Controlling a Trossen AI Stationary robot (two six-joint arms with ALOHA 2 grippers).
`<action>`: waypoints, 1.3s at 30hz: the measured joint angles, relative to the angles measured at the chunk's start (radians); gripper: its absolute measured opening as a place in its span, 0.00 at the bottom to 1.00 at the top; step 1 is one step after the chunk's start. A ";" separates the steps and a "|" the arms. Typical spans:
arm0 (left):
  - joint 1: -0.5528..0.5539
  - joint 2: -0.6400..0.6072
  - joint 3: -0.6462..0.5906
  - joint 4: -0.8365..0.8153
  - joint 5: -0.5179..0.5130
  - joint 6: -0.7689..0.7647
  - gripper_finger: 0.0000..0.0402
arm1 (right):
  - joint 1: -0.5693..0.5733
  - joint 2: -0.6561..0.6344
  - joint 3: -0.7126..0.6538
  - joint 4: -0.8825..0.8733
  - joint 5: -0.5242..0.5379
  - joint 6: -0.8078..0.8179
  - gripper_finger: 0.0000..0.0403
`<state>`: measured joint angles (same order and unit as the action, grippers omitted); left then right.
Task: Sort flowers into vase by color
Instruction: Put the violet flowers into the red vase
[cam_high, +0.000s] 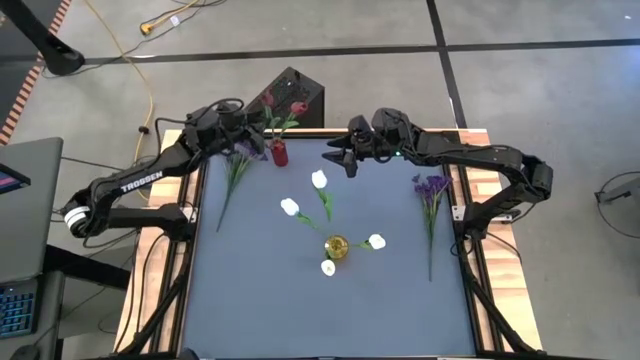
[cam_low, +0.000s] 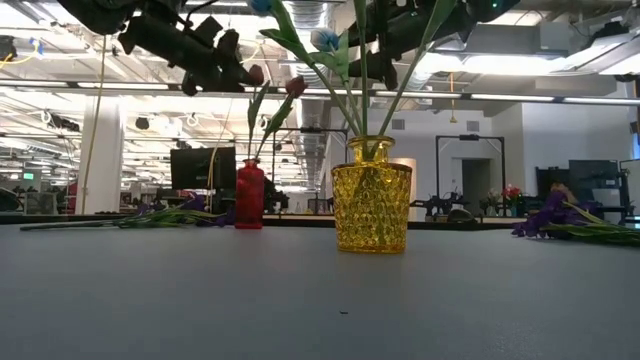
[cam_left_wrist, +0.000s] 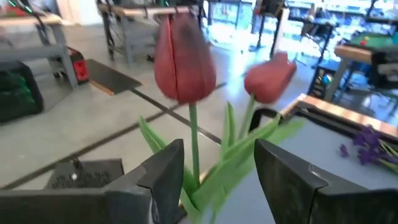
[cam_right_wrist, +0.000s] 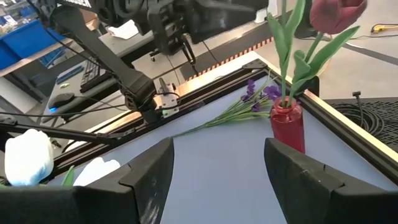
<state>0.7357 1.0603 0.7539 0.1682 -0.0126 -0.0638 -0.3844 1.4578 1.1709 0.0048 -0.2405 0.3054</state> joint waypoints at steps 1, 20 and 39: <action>0.000 0.000 0.000 -0.012 0.008 -0.001 0.46 | -0.003 0.000 0.000 0.000 0.000 0.000 0.69; -0.010 -0.110 0.000 -0.184 0.203 -0.065 0.46 | -0.004 0.000 0.000 -0.036 -0.053 0.001 0.69; -0.165 -0.136 0.001 -0.713 0.130 -0.212 0.46 | -0.011 0.000 0.000 -0.082 -0.049 0.000 0.69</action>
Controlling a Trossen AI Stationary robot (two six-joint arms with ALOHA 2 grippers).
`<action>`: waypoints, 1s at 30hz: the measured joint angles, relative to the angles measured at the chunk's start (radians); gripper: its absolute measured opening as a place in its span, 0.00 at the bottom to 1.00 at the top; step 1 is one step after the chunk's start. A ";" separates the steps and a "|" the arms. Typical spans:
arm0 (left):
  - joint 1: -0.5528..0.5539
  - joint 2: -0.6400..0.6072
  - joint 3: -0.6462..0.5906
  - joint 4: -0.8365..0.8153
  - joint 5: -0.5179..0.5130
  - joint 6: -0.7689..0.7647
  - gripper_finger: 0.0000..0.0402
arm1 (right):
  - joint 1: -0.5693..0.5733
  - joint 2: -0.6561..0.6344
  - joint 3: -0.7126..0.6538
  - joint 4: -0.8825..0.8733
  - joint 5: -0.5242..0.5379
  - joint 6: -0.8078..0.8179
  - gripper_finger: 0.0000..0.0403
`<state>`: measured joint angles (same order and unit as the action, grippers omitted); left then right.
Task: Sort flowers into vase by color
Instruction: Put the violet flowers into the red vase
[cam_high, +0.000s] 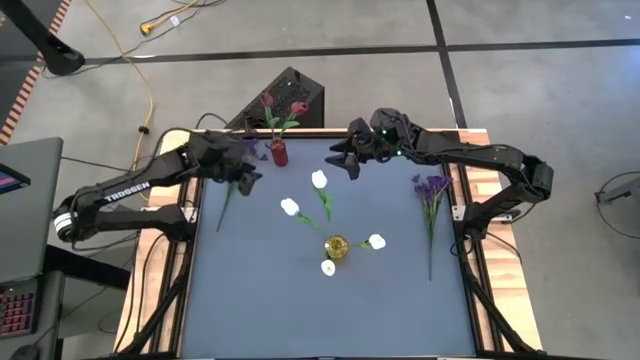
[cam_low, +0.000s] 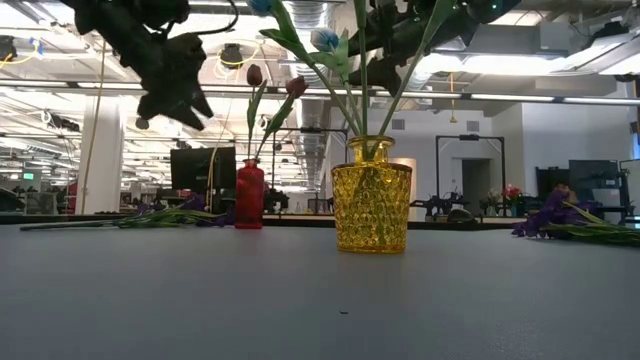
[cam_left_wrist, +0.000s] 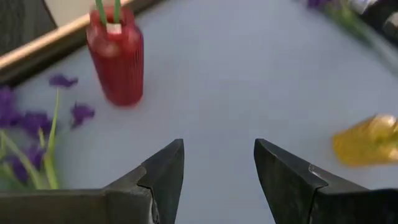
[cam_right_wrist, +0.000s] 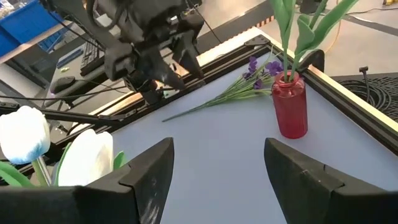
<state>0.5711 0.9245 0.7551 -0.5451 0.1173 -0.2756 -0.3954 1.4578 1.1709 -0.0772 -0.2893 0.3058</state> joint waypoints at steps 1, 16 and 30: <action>-0.012 0.000 0.000 -0.021 -0.011 -0.001 0.46 | 0.000 0.000 0.000 0.000 0.000 0.000 0.69; -0.042 -0.001 -0.150 -0.212 -0.256 -0.320 0.46 | 0.001 0.000 0.000 0.002 0.001 0.000 0.69; -0.027 0.005 -0.287 -0.201 -0.357 -0.429 0.46 | 0.000 0.001 0.000 0.002 0.003 -0.001 0.69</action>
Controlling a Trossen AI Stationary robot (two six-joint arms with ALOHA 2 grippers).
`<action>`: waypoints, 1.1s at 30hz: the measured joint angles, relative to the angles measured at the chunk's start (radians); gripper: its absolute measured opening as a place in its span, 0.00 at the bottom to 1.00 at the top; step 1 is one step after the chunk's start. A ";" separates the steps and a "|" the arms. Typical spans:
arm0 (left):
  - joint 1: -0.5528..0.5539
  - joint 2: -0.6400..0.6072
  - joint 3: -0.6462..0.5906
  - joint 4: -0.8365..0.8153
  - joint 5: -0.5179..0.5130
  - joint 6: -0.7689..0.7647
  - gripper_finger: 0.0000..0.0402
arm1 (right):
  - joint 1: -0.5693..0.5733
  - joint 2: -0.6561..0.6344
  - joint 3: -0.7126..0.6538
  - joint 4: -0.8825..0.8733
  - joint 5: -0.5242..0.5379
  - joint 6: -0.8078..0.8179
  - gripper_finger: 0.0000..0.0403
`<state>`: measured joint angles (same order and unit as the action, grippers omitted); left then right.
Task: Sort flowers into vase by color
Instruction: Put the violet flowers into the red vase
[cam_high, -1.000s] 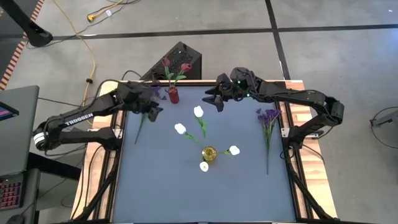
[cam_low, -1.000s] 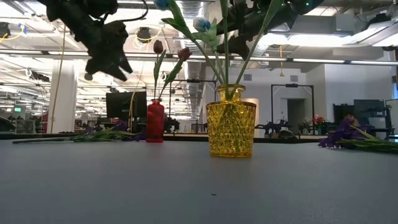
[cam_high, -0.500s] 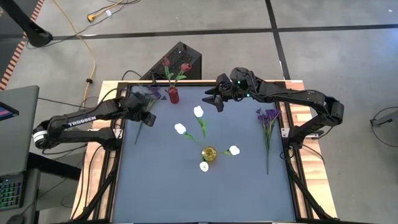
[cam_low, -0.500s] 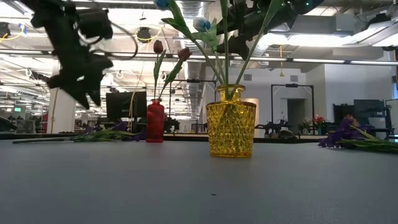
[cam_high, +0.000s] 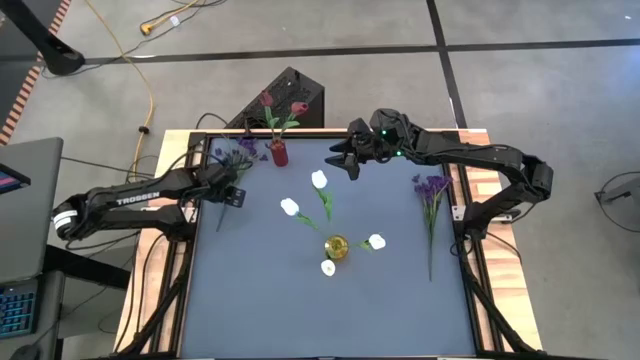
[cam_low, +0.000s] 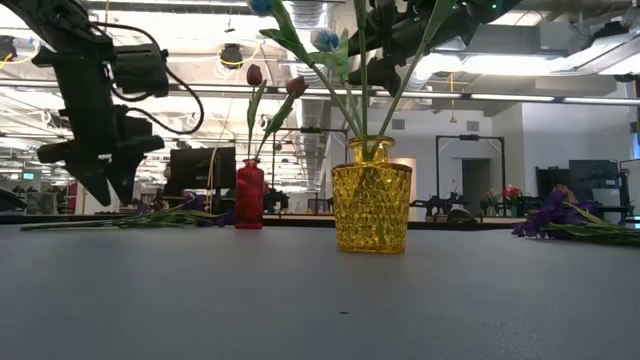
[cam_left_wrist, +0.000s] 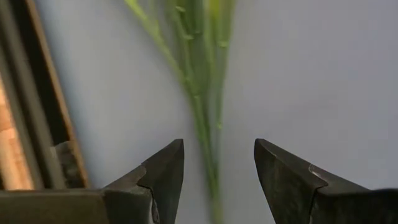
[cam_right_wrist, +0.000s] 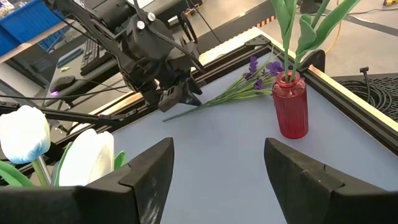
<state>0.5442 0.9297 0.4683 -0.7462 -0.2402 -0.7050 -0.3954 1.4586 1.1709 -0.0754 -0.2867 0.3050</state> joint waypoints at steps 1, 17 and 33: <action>0.002 0.002 -0.001 -0.003 -0.014 -0.001 0.46 | 0.000 0.000 0.000 0.000 0.000 0.000 0.69; 0.132 0.007 -0.003 0.112 0.060 0.149 0.45 | 0.000 0.003 0.000 0.000 0.000 -0.018 0.69; 0.129 0.255 -0.001 0.140 0.103 0.162 0.45 | 0.006 0.003 0.000 0.000 0.000 -0.025 0.69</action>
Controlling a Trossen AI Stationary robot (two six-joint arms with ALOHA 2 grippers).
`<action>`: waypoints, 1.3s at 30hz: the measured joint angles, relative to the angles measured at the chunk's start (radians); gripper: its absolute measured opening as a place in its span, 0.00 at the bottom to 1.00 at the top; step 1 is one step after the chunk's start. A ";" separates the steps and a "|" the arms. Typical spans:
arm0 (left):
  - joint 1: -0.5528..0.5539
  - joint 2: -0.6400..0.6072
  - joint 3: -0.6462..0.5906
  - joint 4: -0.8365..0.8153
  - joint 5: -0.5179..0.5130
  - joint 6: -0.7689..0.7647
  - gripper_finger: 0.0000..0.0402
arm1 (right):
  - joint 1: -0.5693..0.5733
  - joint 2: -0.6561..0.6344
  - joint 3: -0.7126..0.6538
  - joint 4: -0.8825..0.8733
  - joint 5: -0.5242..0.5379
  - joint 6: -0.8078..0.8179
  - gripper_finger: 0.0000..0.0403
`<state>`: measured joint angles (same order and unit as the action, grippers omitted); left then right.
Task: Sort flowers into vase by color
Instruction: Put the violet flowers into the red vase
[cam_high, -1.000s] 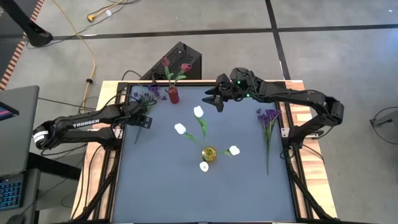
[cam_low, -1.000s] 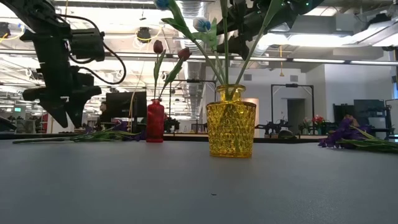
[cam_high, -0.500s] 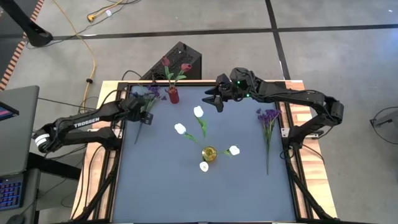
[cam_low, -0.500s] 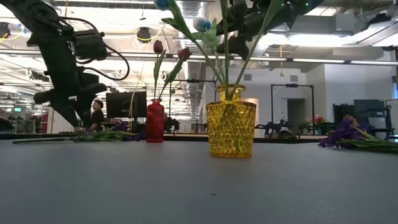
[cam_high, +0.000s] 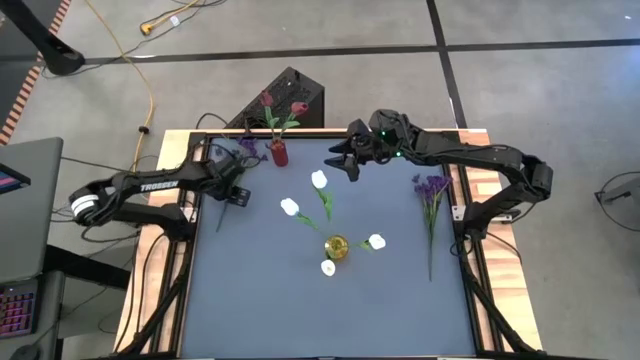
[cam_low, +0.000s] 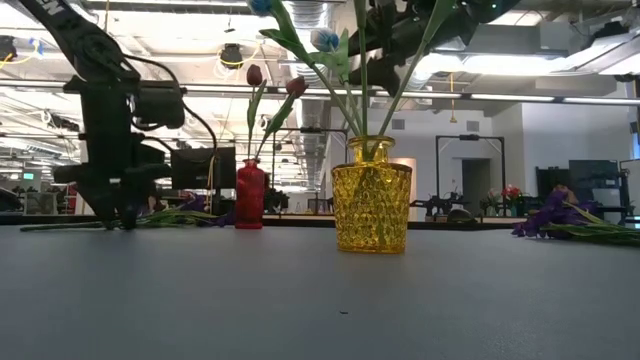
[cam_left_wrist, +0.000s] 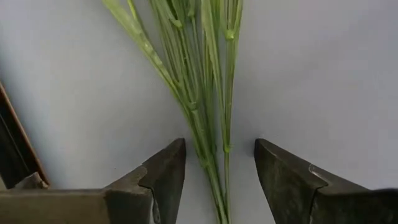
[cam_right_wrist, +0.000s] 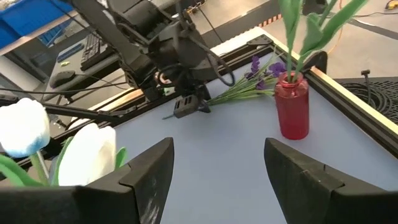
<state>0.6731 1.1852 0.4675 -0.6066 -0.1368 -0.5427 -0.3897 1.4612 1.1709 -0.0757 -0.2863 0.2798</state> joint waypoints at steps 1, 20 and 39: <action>0.000 0.014 0.002 -0.001 0.000 0.000 0.45 | 0.003 0.000 0.000 0.000 0.000 0.000 0.69; 0.003 -0.064 0.017 -0.014 -0.093 -0.086 0.01 | 0.043 0.000 0.000 -0.070 0.000 0.000 0.69; 0.002 -0.493 0.155 0.470 -0.181 0.030 0.00 | 0.043 0.000 0.000 -0.068 0.000 0.010 0.69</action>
<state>0.6746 0.6918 0.6228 -0.1364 -0.3177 -0.5131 -0.3470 1.4612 1.1709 -0.1440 -0.2867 0.2901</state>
